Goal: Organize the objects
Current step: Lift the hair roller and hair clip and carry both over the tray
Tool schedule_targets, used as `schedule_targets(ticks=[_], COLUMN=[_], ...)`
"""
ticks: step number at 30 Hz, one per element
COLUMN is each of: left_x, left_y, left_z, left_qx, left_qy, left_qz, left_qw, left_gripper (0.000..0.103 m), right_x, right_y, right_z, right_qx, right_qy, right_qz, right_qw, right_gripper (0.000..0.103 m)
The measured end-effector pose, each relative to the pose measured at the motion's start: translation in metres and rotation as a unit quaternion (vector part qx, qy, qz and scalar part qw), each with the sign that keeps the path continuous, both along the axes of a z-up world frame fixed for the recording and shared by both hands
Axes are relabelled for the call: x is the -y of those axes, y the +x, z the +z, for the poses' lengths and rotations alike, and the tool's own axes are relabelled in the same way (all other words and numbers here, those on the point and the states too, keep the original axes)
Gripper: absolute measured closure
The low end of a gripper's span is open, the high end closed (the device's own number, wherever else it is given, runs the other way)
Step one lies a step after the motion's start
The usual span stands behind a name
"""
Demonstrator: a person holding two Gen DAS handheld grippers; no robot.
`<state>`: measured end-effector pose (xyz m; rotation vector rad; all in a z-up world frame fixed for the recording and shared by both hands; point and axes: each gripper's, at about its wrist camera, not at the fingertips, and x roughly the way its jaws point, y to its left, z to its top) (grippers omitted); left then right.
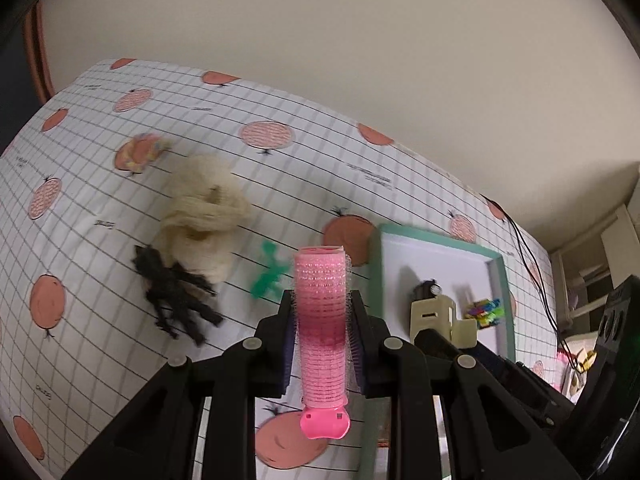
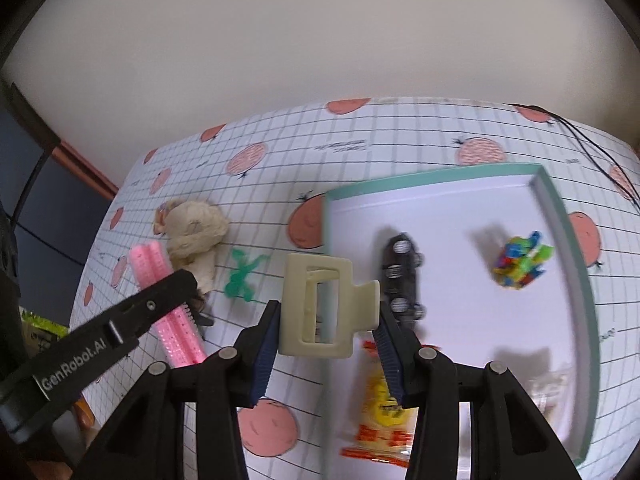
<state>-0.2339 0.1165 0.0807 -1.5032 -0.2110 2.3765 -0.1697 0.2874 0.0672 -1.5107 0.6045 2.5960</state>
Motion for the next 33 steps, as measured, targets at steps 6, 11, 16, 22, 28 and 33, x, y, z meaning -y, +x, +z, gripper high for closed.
schedule_targets(ticks=[6,11,16,22,28,33], left_x=[-0.032,-0.058,-0.075,-0.090,-0.091,-0.096], left_y=[0.010,0.018,0.022,0.023,0.020,0.019], left_z=[-0.001,-0.007,-0.015,-0.027,-0.039,-0.044], left_qx=[-0.001,0.004,0.010,0.016,0.026,0.016], left_qy=[0.001,-0.009,-0.011,-0.010,-0.012,-0.020], left_qz=[-0.030,-0.058,-0.073,-0.084,-0.081,-0.080], left_qw=[0.9995,0.9983,0.9972,0.9963,0.9963,0.9964], left_gripper=[0.078,0.078,0.078,0.078,0.078,0.078], right_x=[-0.030,-0.053,-0.072,-0.084,-0.080,-0.077], right_y=[0.014,0.025,0.033,0.038,0.033,0.029], right_z=[0.003,0.005,0.005,-0.001,-0.013,-0.025], right_qx=[-0.002,-0.003,-0.002,0.005,0.026,0.042], right_qy=[0.001,0.002,0.003,0.002,0.017,0.020], right_qz=[-0.024,-0.044,-0.058,-0.068,-0.063,-0.059], right_qw=[1.000,0.999,0.998,0.998,0.998,0.997], right_gripper=[0.055,0.055,0.055,0.055,0.055,0.055])
